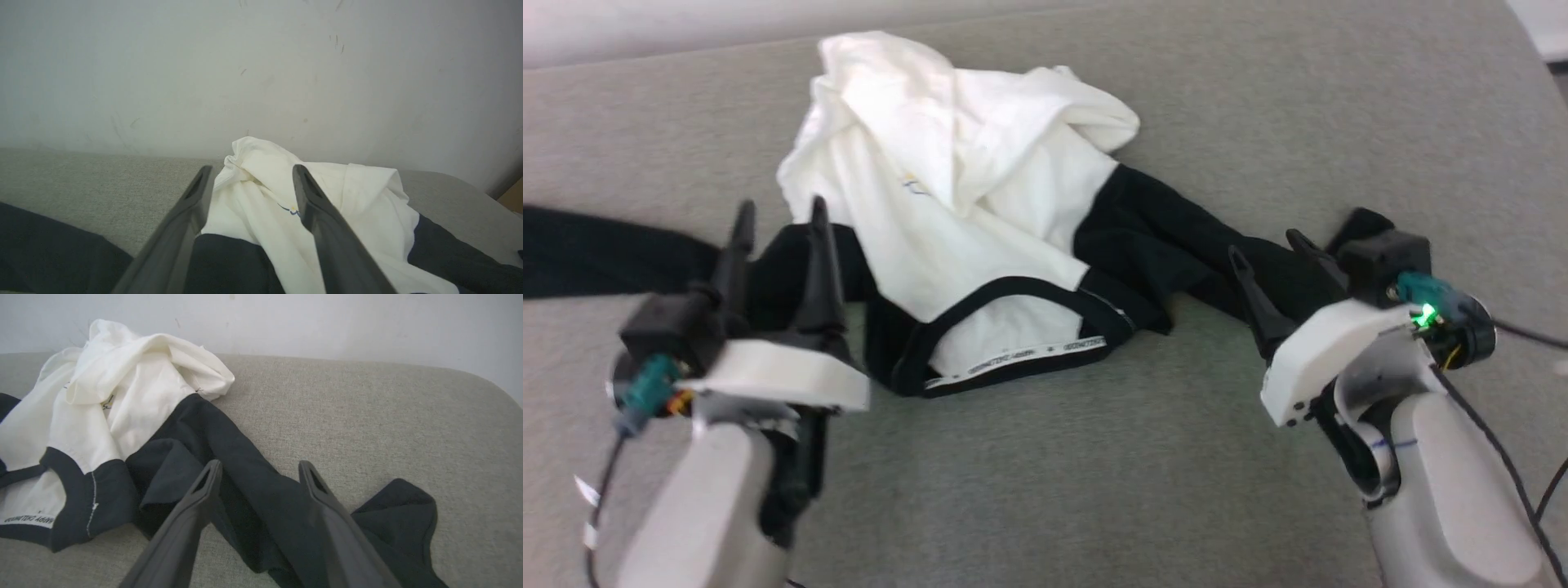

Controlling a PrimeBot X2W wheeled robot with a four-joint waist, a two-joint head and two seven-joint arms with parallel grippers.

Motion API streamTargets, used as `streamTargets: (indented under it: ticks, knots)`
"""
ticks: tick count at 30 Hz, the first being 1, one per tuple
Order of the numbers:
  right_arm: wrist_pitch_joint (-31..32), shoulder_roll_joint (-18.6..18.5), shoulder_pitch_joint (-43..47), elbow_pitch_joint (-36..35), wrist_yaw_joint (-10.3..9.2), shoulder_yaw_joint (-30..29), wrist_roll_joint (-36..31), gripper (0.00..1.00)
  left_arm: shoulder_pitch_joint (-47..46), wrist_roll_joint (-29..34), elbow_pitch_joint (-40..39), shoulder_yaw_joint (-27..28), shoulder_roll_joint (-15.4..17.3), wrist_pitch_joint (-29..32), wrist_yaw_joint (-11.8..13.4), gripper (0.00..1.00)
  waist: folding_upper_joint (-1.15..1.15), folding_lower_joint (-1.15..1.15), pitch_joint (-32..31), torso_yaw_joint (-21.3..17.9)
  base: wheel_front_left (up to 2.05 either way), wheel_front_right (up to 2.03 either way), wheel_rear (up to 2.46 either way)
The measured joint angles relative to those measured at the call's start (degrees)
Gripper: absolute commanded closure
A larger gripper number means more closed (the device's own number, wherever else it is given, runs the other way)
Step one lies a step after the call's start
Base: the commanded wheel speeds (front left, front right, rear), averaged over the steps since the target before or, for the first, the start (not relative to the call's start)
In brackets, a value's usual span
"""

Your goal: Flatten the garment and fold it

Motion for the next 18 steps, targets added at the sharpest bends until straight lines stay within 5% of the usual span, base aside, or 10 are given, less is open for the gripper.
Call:
streamTargets:
  ticks: [4,12,13,15,18]
  knots:
    - [7.46,-0.14,-2.93,4.93,0.0,-1.16,-1.86,0.0,3.42,3.44,-3.88,1.9,-4.78,-0.16,-0.35,0.0,0.0,0.0,-0.59,3.07,0.0,0.0,0.0]
    - [24.8,-2.42,-6.97,11.02,0.07,-3.6,-5.43,0.0,7.36,9.13,-2.83,7.26,-11.56,-0.2,-5.75,0.0,0.0,0.0,-0.56,8.62,0.0,0.0,0.0]
    - [26.89,-2.69,-7.32,11.13,0.07,-3.8,-5.41,0.48,7.36,9.62,-2.81,8.16,-11.99,-0.2,-6.33,0.0,0.0,0.0,-0.52,9.15,0.0,0.0,0.0]
    - [29.66,-3.75,-7.84,10.71,0.07,-3.59,-5.26,1.0,7.36,10.84,-2.75,9.71,-12.87,-0.2,-7.27,0.0,0.0,0.0,-0.45,10.07,0.0,0.0,0.0]
    - [32.27,-6.11,-8.04,9.51,0.07,-2.98,-4.34,1.0,7.4,12.52,-2.82,11.33,-14.19,-0.2,-8.48,0.0,0.0,0.01,-0.42,10.97,0.0,0.0,0.0]
